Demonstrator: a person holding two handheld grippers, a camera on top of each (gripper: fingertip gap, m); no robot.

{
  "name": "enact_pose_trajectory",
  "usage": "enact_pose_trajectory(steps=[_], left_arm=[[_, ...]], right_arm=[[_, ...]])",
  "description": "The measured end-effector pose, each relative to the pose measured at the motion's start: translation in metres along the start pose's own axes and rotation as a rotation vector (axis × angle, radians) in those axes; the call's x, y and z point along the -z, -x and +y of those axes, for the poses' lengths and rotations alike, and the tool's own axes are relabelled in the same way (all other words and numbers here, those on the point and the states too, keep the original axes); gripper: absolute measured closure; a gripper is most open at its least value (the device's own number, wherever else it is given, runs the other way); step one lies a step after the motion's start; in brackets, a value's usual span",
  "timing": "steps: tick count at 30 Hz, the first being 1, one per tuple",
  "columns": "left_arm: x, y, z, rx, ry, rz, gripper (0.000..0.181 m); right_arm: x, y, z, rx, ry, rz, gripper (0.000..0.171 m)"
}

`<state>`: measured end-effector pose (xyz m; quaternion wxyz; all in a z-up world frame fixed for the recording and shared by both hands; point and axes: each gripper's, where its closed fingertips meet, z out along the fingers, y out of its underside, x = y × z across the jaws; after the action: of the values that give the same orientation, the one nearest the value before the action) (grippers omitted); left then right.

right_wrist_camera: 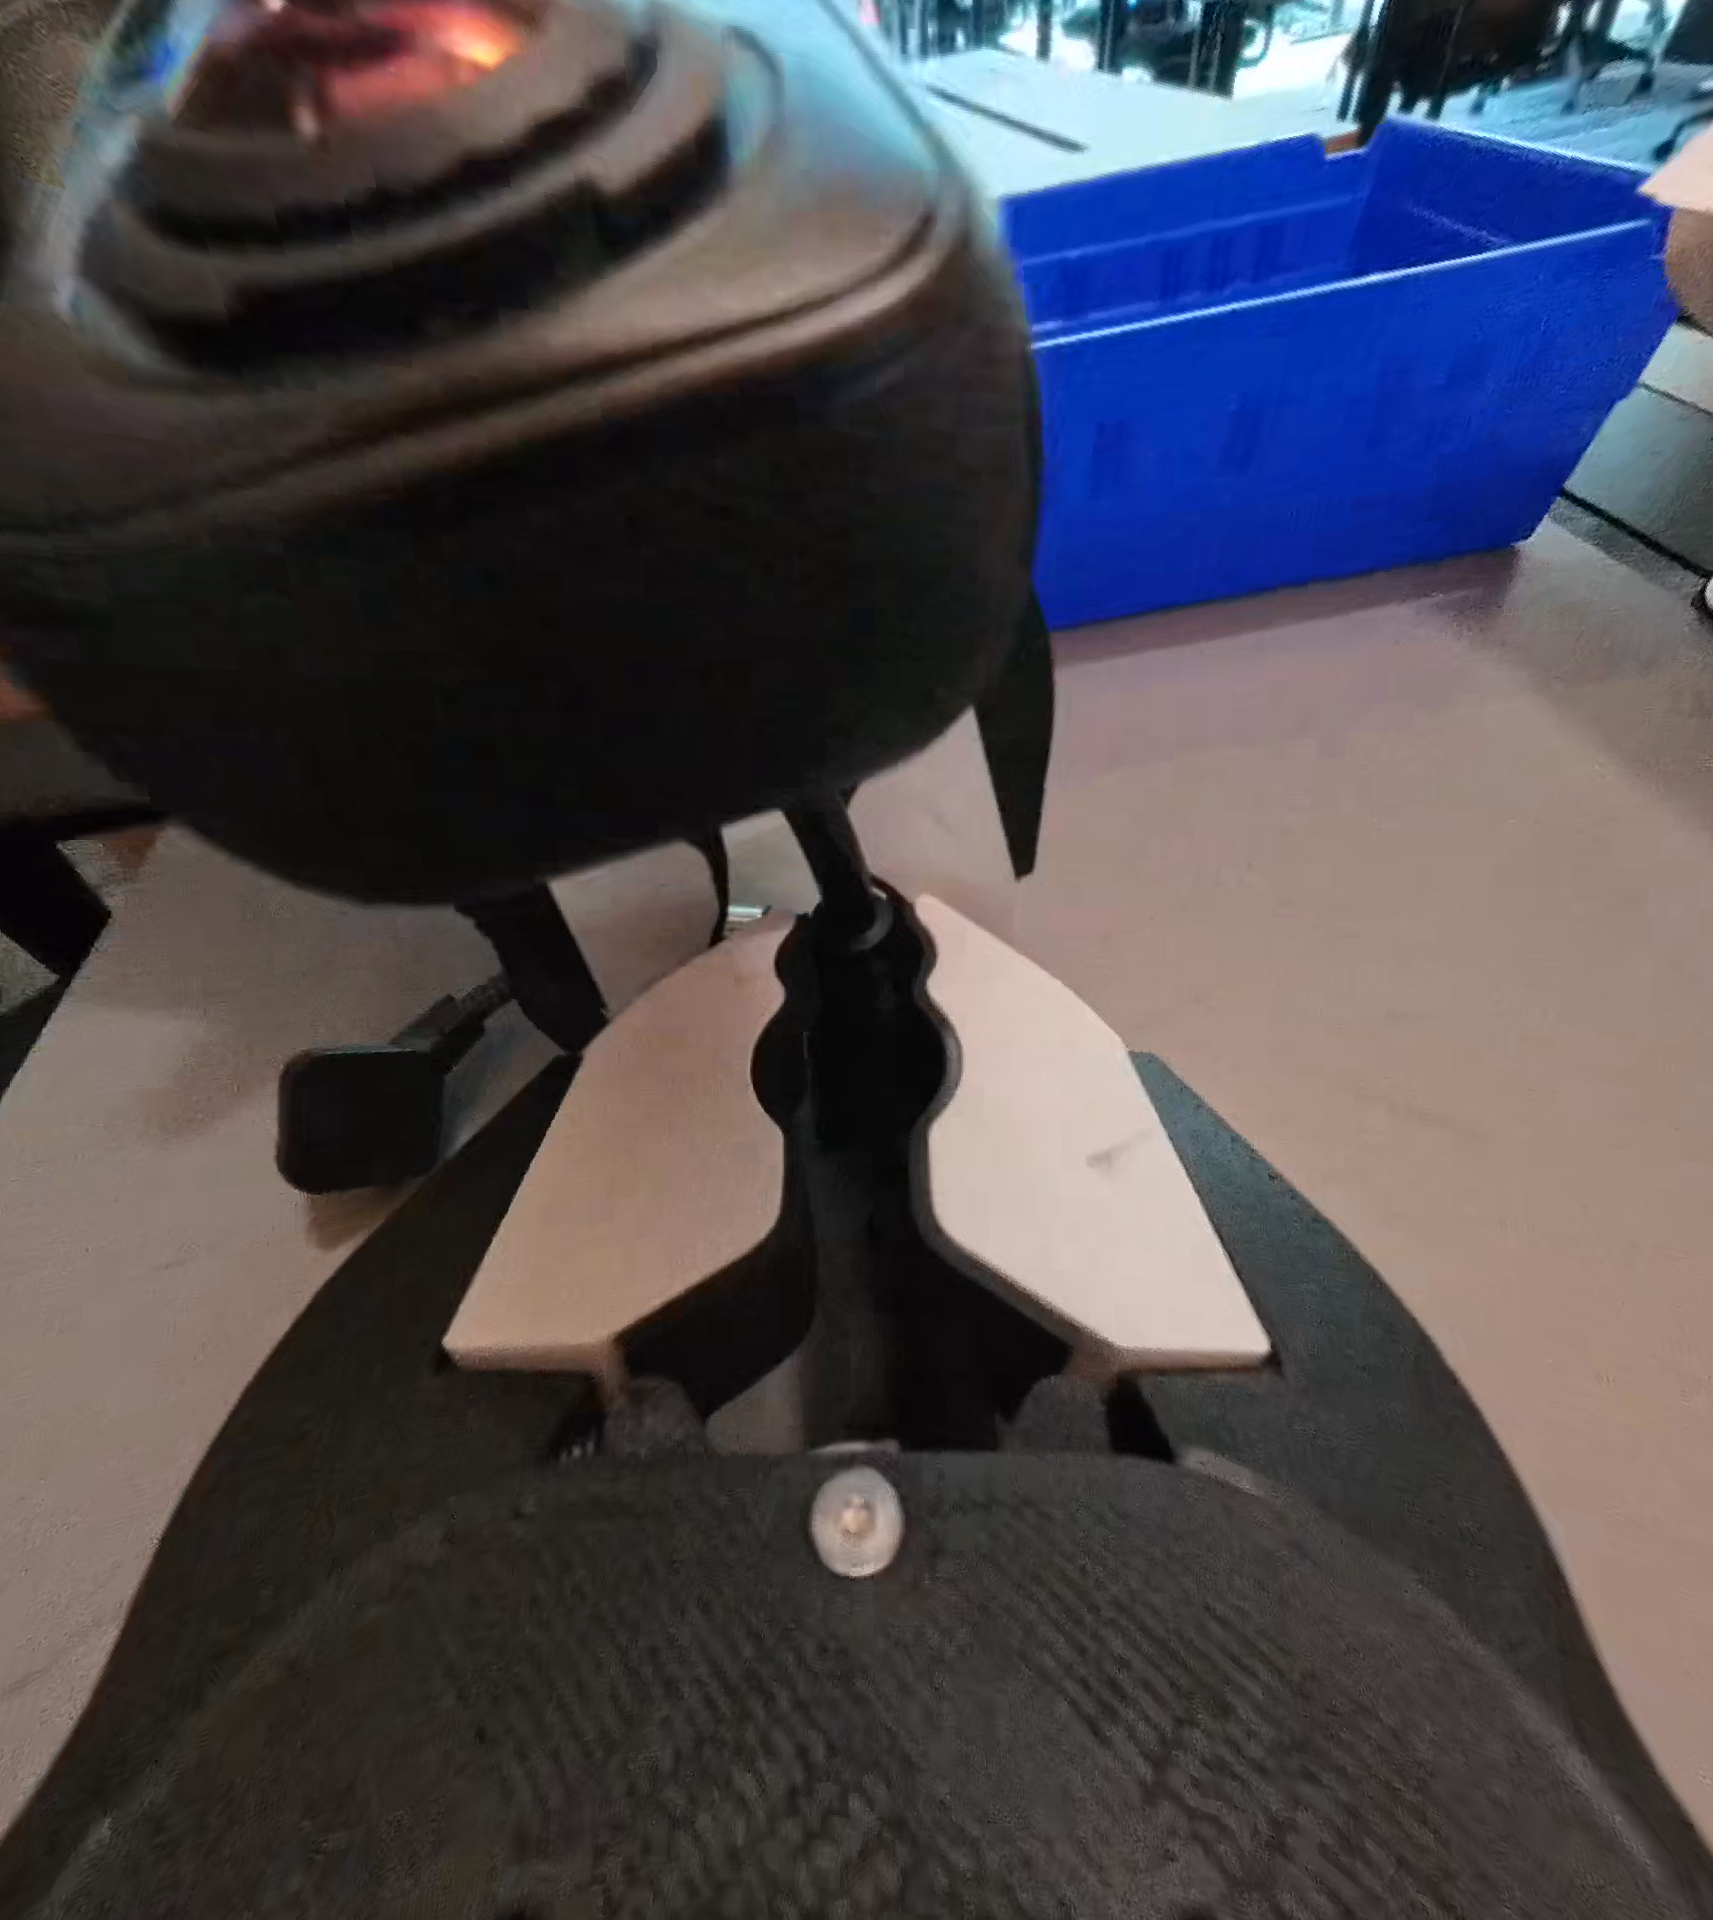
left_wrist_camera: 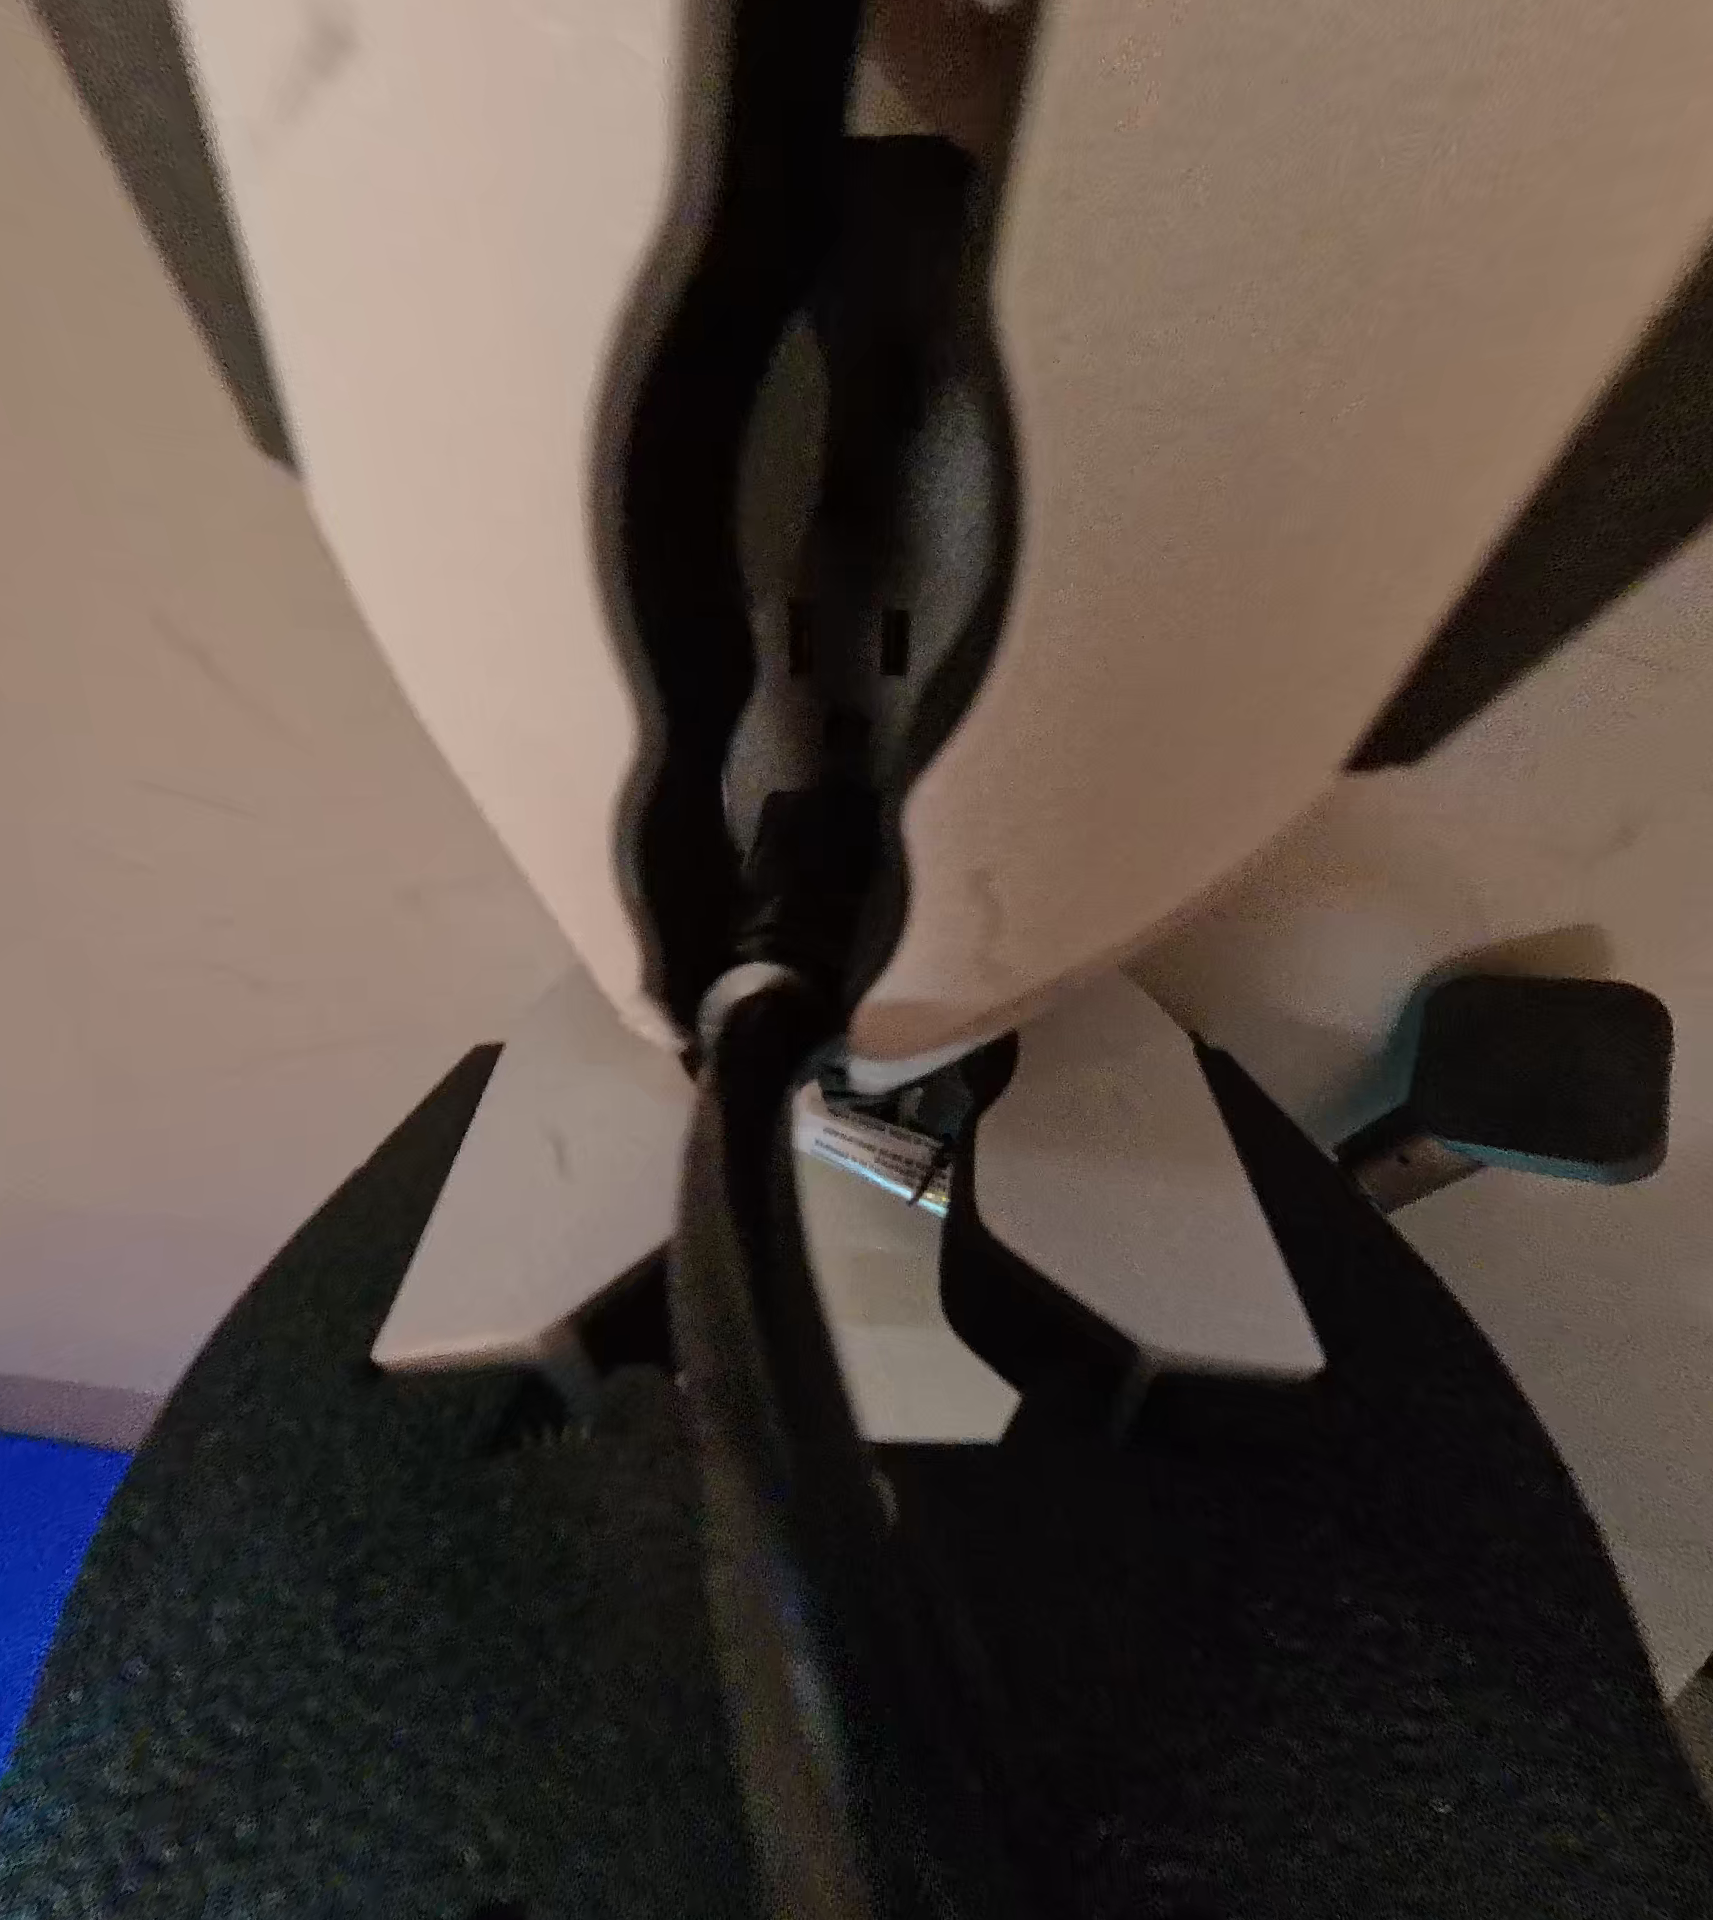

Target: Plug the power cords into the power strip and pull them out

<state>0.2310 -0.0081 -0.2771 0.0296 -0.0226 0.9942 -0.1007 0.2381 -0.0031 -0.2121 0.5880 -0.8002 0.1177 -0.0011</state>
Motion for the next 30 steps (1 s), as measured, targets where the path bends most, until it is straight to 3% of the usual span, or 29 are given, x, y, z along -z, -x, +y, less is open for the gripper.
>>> enact_pose_trajectory(steps=[7,15,21,27,30], left_arm=[[0.0,0.0,0.001,-0.03,0.0,-0.007,0.141],[-0.001,0.001,0.0,0.009,0.002,-0.001,0.14],[-0.001,0.001,0.001,-0.009,-0.019,-0.003,0.141],[-0.001,0.003,-0.001,0.043,-0.018,-0.003,0.144],[-0.001,0.002,0.001,-0.001,-0.019,-0.011,0.142]], right_arm=[[-0.002,0.007,0.001,0.126,0.064,0.037,0.158],[0.0,-0.005,0.0,-0.042,-0.014,-0.013,0.157],[-0.002,0.005,0.0,0.141,0.059,0.03,0.158],[-0.003,-0.006,-0.002,-0.018,0.019,0.035,0.158],[-0.005,0.005,-0.001,0.194,0.1,0.048,0.158]])
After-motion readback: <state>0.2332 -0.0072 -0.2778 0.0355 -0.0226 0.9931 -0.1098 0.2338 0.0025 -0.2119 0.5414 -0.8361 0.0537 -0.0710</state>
